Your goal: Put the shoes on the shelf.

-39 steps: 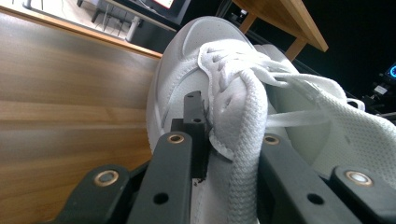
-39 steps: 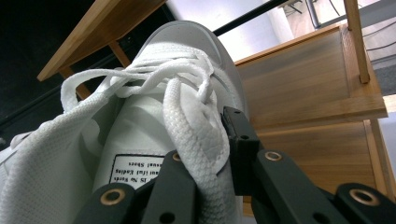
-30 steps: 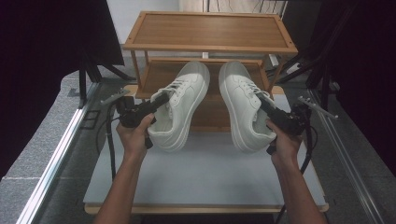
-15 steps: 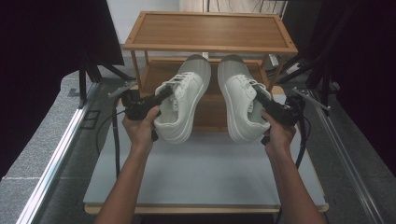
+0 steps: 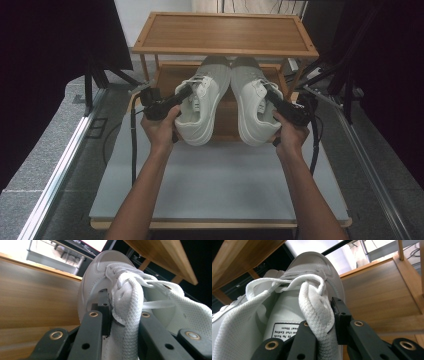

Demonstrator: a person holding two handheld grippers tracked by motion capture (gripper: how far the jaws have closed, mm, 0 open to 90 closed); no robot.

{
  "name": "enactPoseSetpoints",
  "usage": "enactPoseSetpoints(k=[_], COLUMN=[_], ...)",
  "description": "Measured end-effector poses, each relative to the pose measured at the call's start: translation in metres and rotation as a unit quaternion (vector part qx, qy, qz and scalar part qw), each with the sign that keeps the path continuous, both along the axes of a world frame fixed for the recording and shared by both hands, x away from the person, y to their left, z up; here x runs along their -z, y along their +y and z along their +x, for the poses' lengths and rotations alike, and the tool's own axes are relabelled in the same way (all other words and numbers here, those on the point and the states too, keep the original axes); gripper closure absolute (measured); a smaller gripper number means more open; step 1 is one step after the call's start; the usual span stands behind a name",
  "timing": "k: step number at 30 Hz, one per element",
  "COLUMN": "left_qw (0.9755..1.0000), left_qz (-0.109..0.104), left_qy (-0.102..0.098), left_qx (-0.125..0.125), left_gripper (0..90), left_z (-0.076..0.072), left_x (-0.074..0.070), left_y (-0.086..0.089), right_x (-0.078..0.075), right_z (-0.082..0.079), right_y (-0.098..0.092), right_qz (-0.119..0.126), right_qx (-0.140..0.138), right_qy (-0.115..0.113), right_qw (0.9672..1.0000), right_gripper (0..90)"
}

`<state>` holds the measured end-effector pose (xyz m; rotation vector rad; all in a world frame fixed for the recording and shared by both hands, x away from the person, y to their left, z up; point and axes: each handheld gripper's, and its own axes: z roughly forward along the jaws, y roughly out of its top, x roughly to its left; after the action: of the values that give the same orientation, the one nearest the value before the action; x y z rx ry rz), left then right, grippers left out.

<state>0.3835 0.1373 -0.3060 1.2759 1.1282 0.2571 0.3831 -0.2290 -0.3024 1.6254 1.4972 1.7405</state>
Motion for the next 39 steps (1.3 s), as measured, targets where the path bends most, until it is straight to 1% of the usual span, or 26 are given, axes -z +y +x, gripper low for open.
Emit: enactPoseSetpoints(k=[2,6,7,8,10,11,12,14,16,17,18,19,20,21,22,23,27,29,31,32,34,35,36,37,39], left_qw=[1.0000,0.9999,0.9998,0.9997,0.9993,0.9990,0.9990,0.9982,0.9980,0.9975,0.9975,0.9972,0.9971,0.9965,0.9965,0.9959,0.9962,0.9963,0.9961,0.9960,0.9961,0.9961,0.9962,0.9962,0.9969], left_qz=[0.007,0.010,0.010,0.009,0.007,0.005,0.005,-0.006,-0.005,-0.003,-0.003,0.004,0.006,0.008,0.008,0.007,0.000,0.001,0.002,0.002,0.002,-0.004,-0.005,-0.005,-0.011], left_qy=[0.002,0.007,0.009,0.011,0.015,0.017,0.017,0.024,0.027,0.033,0.033,0.033,0.033,0.034,0.034,0.034,0.032,0.032,0.033,0.036,0.037,0.041,0.041,0.041,0.043], left_qx=[-0.006,-0.012,-0.017,-0.022,-0.032,-0.040,-0.040,-0.055,-0.056,-0.062,-0.062,-0.066,-0.068,-0.076,-0.076,-0.083,-0.081,-0.080,-0.082,-0.082,-0.080,-0.078,-0.077,-0.076,-0.065], left_gripper=[80.9,80.9,80.9,80.9,80.8,80.7,80.6,80.5,80.1,79.7,79.3,78.4,78.4,77.9,77.8,77.6,77.5,77.5,77.3,77.0,76.5,75.0,73.9,72.6,67.8], left_z=[0.004,0.010,0.012,0.014,0.018,0.022,0.022,0.026,0.027,0.029,0.029,0.031,0.032,0.034,0.034,0.036,0.041,0.043,0.046,0.047,0.049,0.051,0.051,0.052,0.054], left_x=[-0.002,-0.003,-0.003,-0.003,-0.004,-0.004,-0.004,-0.004,-0.003,-0.002,-0.002,-0.002,-0.001,0.000,0.000,0.001,0.001,0.000,0.001,0.001,0.002,0.003,0.003,0.002,0.003], left_y=[-0.001,-0.003,-0.004,-0.005,-0.008,-0.011,-0.011,-0.014,-0.014,-0.016,-0.016,-0.016,-0.017,-0.018,-0.018,-0.019,-0.022,-0.024,-0.027,-0.028,-0.029,-0.030,-0.031,-0.031,-0.033], right_x=[-0.002,-0.003,-0.004,-0.004,-0.006,-0.009,-0.009,-0.010,-0.010,-0.010,-0.010,-0.009,-0.009,-0.008,-0.008,-0.007,-0.008,-0.007,-0.005,-0.004,-0.004,-0.005,-0.006,-0.006,-0.008], right_z=[0.006,0.013,0.015,0.015,0.020,0.025,0.025,0.030,0.032,0.035,0.035,0.037,0.037,0.039,0.039,0.042,0.046,0.048,0.050,0.052,0.053,0.052,0.052,0.052,0.052], right_y=[0.003,0.007,0.009,0.009,0.013,0.017,0.017,0.021,0.022,0.025,0.025,0.027,0.027,0.028,0.028,0.030,0.034,0.035,0.037,0.037,0.038,0.040,0.042,0.044,0.046], right_qz=[-0.004,-0.006,-0.006,-0.006,-0.006,-0.008,-0.008,-0.012,-0.015,-0.019,-0.019,-0.028,-0.028,-0.026,-0.026,-0.025,-0.022,-0.024,-0.022,-0.026,-0.021,-0.031,-0.037,-0.040,-0.038], right_qx=[0.006,0.014,0.016,0.016,0.021,0.030,0.030,0.036,0.038,0.042,0.042,0.043,0.043,0.045,0.045,0.046,0.049,0.050,0.058,0.062,0.065,0.067,0.067,0.065,0.060], right_qy=[0.001,0.006,0.006,0.006,0.009,0.009,0.009,0.009,0.012,0.011,0.011,0.013,0.013,0.016,0.016,0.019,0.020,0.018,0.022,0.022,0.022,0.018,0.016,0.015,0.012], right_qw=[1.0000,0.9999,0.9998,0.9998,0.9997,0.9995,0.9995,0.9992,0.9991,0.9989,0.9989,0.9986,0.9986,0.9985,0.9985,0.9984,0.9984,0.9983,0.9978,0.9975,0.9975,0.9971,0.9969,0.9970,0.9974], right_gripper=[81.7,81.6,81.6,81.6,81.3,81.2,81.2,81.1,81.0,80.6,80.6,80.4,80.4,80.4,80.4,80.4,80.3,80.2,80.0,79.6,79.3,78.2,76.5,74.0,69.9])
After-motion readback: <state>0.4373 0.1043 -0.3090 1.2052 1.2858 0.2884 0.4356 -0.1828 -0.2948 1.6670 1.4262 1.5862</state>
